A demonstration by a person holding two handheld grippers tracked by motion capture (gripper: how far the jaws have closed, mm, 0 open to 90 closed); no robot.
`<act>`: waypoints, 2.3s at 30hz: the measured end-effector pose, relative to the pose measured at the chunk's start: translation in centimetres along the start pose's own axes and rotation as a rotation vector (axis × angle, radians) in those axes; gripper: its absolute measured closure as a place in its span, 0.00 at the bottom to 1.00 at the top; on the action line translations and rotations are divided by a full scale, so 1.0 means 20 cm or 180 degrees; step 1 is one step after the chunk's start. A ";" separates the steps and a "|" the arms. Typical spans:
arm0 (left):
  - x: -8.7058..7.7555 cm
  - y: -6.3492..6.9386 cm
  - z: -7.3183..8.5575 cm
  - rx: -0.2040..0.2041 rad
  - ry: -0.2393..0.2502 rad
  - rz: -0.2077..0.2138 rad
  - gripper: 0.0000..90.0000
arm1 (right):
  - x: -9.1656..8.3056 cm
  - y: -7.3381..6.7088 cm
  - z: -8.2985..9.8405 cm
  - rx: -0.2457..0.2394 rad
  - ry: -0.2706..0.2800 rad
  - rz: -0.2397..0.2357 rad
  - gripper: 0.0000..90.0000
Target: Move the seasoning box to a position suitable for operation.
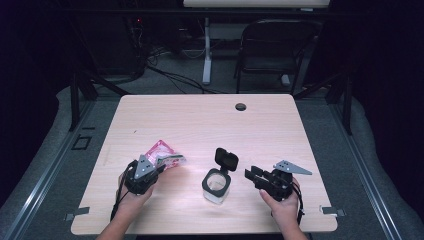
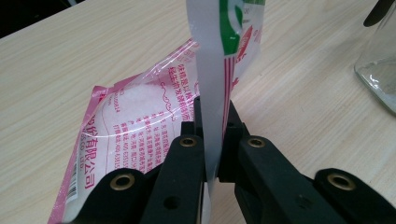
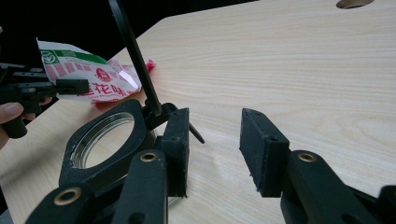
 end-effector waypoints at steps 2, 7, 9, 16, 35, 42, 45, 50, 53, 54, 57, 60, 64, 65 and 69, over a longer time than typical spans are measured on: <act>-0.01 -0.01 -0.01 -0.0009 0.0031 -0.0018 1.00 | 0.00 0.00 0.00 0.0000 -0.0015 0.0006 0.70; -0.07 -0.07 -0.06 -0.0078 0.0206 -0.0123 1.00 | 0.00 0.00 0.00 0.0001 -0.0005 0.0002 0.70; -0.07 -0.08 -0.06 -0.0078 0.0225 -0.0130 1.00 | 0.00 0.00 0.00 -0.0001 -0.0009 0.0008 0.70; -0.10 -0.09 -0.08 -0.0070 0.0290 -0.0153 1.00 | 0.01 0.00 0.01 0.0004 -0.0011 0.0014 0.70; -0.20 -0.02 -0.18 0.0048 0.0509 -0.0137 1.00 | 0.00 0.01 0.00 0.0002 -0.0013 0.0013 0.70; -0.22 0.01 -0.21 0.0071 0.0565 -0.0078 1.00 | 0.00 0.01 0.00 0.0001 -0.0011 0.0015 0.70; -0.22 0.03 -0.23 0.0082 0.0583 -0.0043 1.00 | 0.00 0.01 0.00 0.0005 -0.0005 0.0012 0.70; -0.23 0.07 -0.25 0.0123 0.0605 0.0031 1.00 | 0.00 0.01 0.00 0.0011 -0.0001 0.0006 0.70; -0.23 0.09 -0.27 0.0142 0.0630 0.0084 1.00 | 0.00 0.01 0.00 0.0009 0.0004 0.0013 0.70; -0.23 0.10 -0.27 0.0147 0.0629 0.0100 1.00 | 0.00 0.01 0.00 0.0006 0.0005 0.0013 0.70; -0.22 0.13 -0.28 0.0182 0.0636 0.0148 1.00 | 0.00 0.01 0.00 0.0004 0.0004 0.0014 0.70; -0.22 0.16 -0.30 0.0218 0.0650 0.0202 1.00 | 0.00 0.01 0.00 0.0006 0.0008 0.0013 0.70; -0.22 0.20 -0.32 0.0267 0.0676 0.0270 1.00 | 0.00 0.01 0.00 0.0010 0.0016 0.0015 0.70; -0.22 0.22 -0.32 0.0279 0.0685 0.0313 1.00 | 0.00 0.01 0.00 0.0007 0.0012 0.0021 0.70; -0.22 0.26 -0.33 0.0326 0.0688 0.0373 1.00 | -0.01 0.01 0.00 0.0002 0.0013 0.0012 0.70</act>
Point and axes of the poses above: each handheld gripper's, and its own axes: x roughly forward along the jaws, z roughly out of its underside, y roughly to its right, the point moved 5 cm from there along x, roughly forward along the jaws, and after that the axes turned 5 degrees about z, right-handed, at the moved point
